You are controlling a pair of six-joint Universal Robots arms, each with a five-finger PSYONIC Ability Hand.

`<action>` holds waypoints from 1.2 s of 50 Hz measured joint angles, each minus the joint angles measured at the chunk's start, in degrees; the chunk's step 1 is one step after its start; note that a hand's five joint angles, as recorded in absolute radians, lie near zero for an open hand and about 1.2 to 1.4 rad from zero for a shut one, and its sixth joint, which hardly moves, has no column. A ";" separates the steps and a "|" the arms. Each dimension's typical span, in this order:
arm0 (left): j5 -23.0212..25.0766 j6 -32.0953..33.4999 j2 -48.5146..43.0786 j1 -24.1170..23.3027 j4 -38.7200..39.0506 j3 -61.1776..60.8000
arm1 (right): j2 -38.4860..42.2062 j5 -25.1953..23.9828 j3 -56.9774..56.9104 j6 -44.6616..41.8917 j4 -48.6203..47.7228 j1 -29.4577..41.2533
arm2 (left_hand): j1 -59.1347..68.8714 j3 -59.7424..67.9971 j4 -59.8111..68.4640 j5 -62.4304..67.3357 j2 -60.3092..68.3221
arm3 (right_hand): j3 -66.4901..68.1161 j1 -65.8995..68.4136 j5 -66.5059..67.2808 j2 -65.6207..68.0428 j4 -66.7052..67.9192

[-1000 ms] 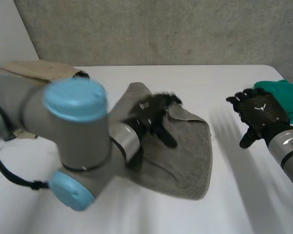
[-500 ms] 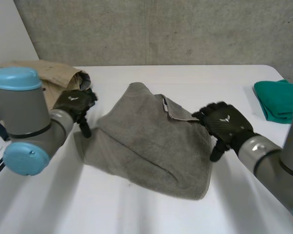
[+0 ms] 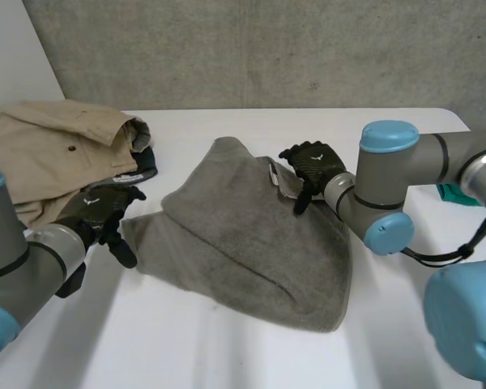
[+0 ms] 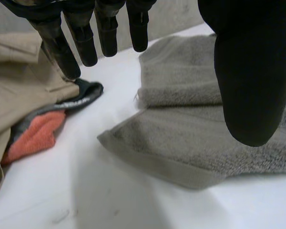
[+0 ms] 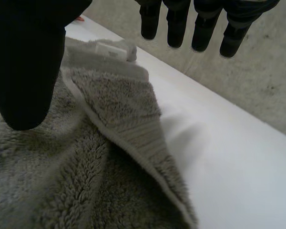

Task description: Fold the laundry.

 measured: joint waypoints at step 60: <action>4.95 3.87 10.64 -7.69 10.53 -12.60 | -40.08 3.14 46.29 -0.94 7.43 2.30 | 5.24 5.04 5.51 6.12 4.81 | -2.21 -2.25 -2.22 -2.51 -2.33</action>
